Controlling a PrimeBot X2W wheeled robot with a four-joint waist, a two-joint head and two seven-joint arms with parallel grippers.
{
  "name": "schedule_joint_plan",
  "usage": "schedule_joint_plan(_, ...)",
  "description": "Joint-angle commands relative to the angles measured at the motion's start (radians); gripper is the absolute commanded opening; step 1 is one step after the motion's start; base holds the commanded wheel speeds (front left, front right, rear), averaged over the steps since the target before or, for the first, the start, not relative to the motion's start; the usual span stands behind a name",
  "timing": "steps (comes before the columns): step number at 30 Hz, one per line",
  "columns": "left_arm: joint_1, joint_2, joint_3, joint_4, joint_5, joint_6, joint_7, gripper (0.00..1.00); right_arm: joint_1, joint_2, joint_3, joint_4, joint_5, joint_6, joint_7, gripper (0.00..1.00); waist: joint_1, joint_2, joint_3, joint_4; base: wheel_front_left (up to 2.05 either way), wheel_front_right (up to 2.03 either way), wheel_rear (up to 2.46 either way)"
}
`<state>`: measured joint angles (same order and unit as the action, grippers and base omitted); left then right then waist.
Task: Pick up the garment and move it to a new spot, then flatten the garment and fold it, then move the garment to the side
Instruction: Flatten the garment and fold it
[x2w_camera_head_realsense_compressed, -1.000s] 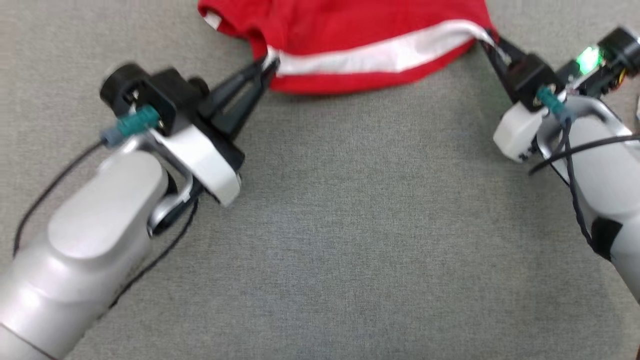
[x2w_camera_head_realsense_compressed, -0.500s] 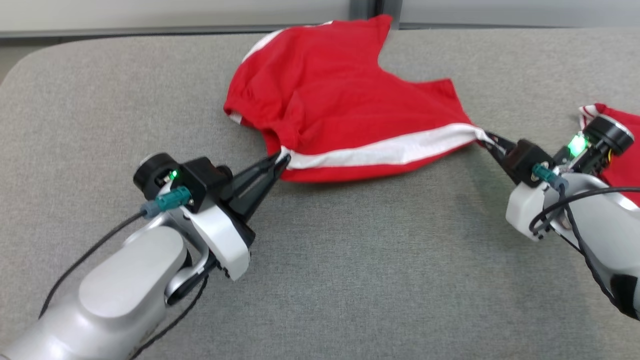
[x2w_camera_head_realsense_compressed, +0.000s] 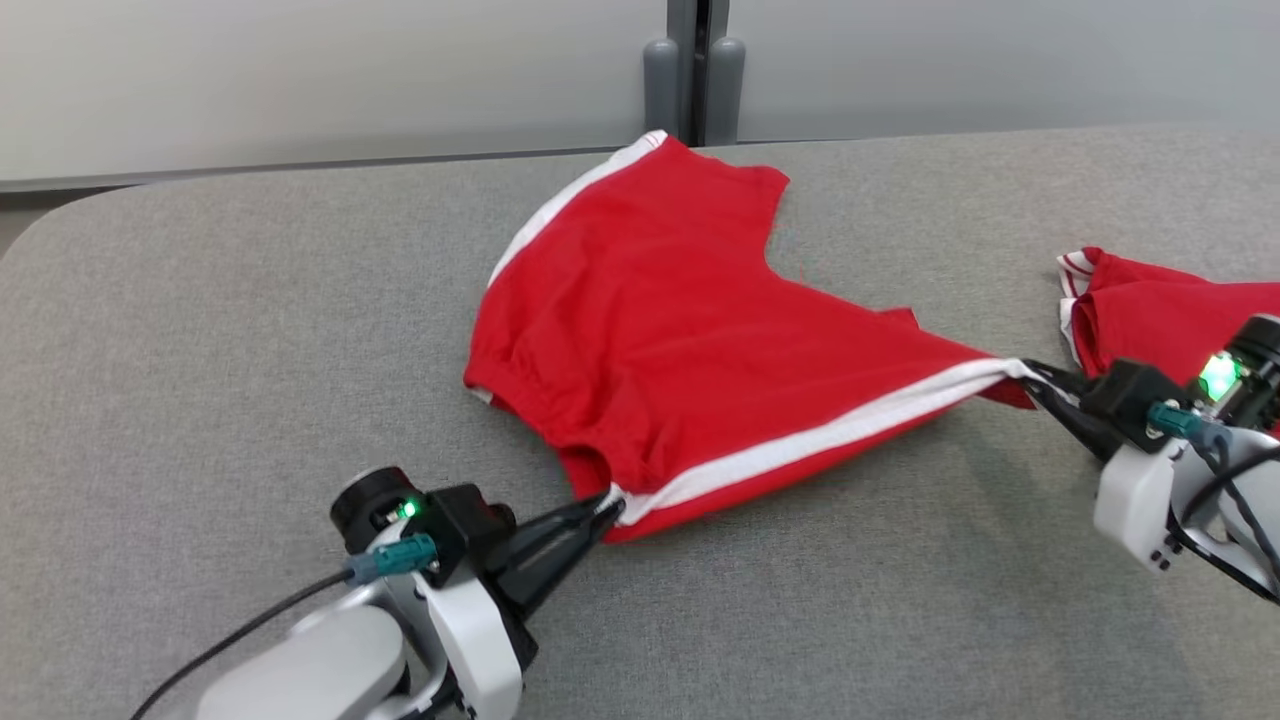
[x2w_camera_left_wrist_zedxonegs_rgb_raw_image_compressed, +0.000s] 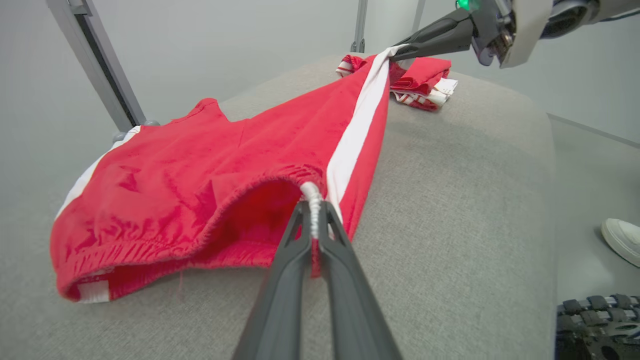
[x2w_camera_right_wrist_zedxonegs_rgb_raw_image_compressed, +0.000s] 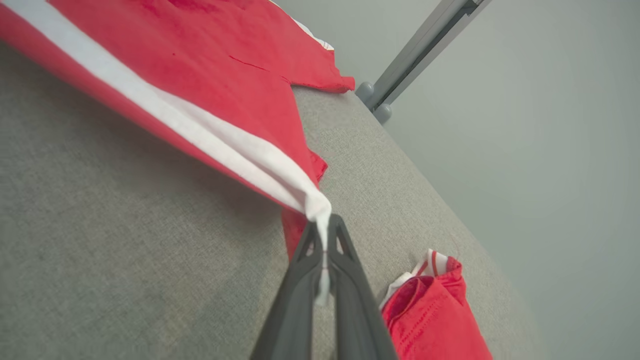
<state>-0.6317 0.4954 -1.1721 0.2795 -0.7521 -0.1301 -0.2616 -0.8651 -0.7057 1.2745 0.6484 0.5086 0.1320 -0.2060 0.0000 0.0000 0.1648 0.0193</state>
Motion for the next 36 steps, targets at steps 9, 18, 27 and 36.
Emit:
schedule_joint_plan(9, 0.103, 0.025, -0.044, -0.100, -0.002, -0.001, -0.004, 0.00, 0.130, -0.204, 0.006, -0.250, -0.009, -0.003, 0.071, 0.00, 0.0000, 0.0000, -0.048, -0.029, 0.00, 0.00, 0.00)
schedule_joint_plan(18, 0.191, 0.032, -0.042, -0.195, 0.027, -0.001, -0.004, 0.00, 0.173, -0.420, 0.006, -0.521, -0.010, -0.003, 0.185, 0.00, 0.0000, 0.0000, -0.052, -0.034, 0.00, 0.00, 0.00)
schedule_joint_plan(27, 0.154, 0.009, 0.072, -0.224, 0.038, -0.001, -0.004, 0.00, 0.023, -0.481, 0.003, -0.604, -0.040, -0.003, 0.238, 0.00, 0.0000, 0.0000, -0.022, 0.045, 0.00, 0.00, 0.00)
schedule_joint_plan(36, 0.078, -0.020, 0.141, -0.233, 0.025, -0.001, -0.004, 0.00, -0.160, -0.460, 0.006, -0.606, -0.070, -0.003, 0.312, 0.00, 0.0000, 0.0000, 0.049, 0.138, 0.00, 0.00, 0.00)
